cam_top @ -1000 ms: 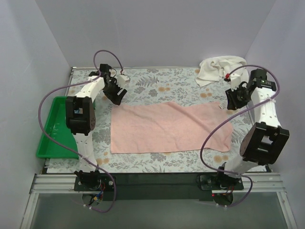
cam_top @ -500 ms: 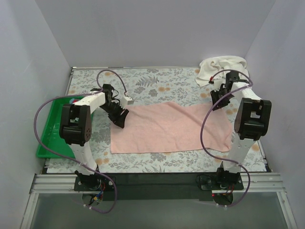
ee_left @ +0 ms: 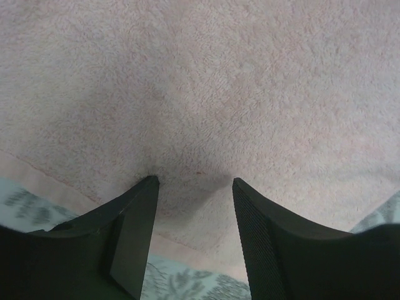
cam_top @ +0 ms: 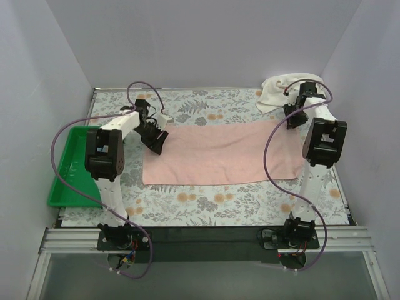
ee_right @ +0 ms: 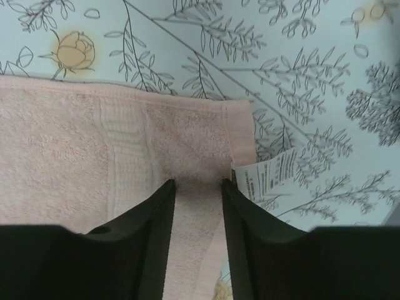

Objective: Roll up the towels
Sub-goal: Flatten the towel

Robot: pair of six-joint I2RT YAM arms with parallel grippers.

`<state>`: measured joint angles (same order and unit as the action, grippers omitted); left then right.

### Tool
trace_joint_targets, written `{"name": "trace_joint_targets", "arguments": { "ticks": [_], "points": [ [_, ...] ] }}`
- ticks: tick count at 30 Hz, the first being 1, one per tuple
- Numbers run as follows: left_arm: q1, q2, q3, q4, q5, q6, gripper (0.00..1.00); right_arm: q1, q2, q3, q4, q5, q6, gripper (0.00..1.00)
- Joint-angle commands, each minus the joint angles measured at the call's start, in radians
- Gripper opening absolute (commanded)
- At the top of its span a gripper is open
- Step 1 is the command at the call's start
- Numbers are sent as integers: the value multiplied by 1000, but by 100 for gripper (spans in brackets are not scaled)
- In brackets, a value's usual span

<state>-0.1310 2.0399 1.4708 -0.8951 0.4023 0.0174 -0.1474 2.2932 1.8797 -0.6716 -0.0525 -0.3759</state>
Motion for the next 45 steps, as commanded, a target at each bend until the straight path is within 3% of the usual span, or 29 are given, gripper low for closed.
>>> {"name": "trace_joint_targets", "arguments": {
  "ticks": [1,4,6,7,12,14,21,27,33,36,37,40,45],
  "points": [
    [22,95,132,24,-71,13,49,-3,29,82,-12,-36,22,39],
    [25,97,207,-31,16,24,56,-3,-73,32,-52,-143,-21,64],
    [25,43,203,-48,55,38,57,-4,-199,-17,-91,-182,-86,65],
    [25,16,166,-50,81,39,58,-6,-245,-80,-106,-219,-118,55],
    [25,-184,4,-54,98,68,57,-6,-495,-321,-215,-202,-274,37],
    [25,-227,-58,-61,83,76,52,-6,-538,-450,-241,-187,-293,28],
    [25,-276,-171,-39,44,73,44,-4,-641,-711,-201,-132,-284,23],
    [25,-254,-227,5,6,61,43,-12,-578,-848,-76,-6,-258,16],
    [25,-290,-274,16,-10,64,43,-93,-652,-893,-118,83,-308,9],
    [25,-294,-273,12,4,61,43,-130,-714,-855,-181,68,-333,12],
    [25,-296,-265,15,9,55,43,-136,-727,-817,-198,19,-339,18],
    [25,-299,-245,7,52,46,42,-135,-744,-748,-241,-82,-319,25],
    [19,-311,-218,-11,144,30,40,-138,-667,-669,-273,-96,-297,26]
  ]
}}
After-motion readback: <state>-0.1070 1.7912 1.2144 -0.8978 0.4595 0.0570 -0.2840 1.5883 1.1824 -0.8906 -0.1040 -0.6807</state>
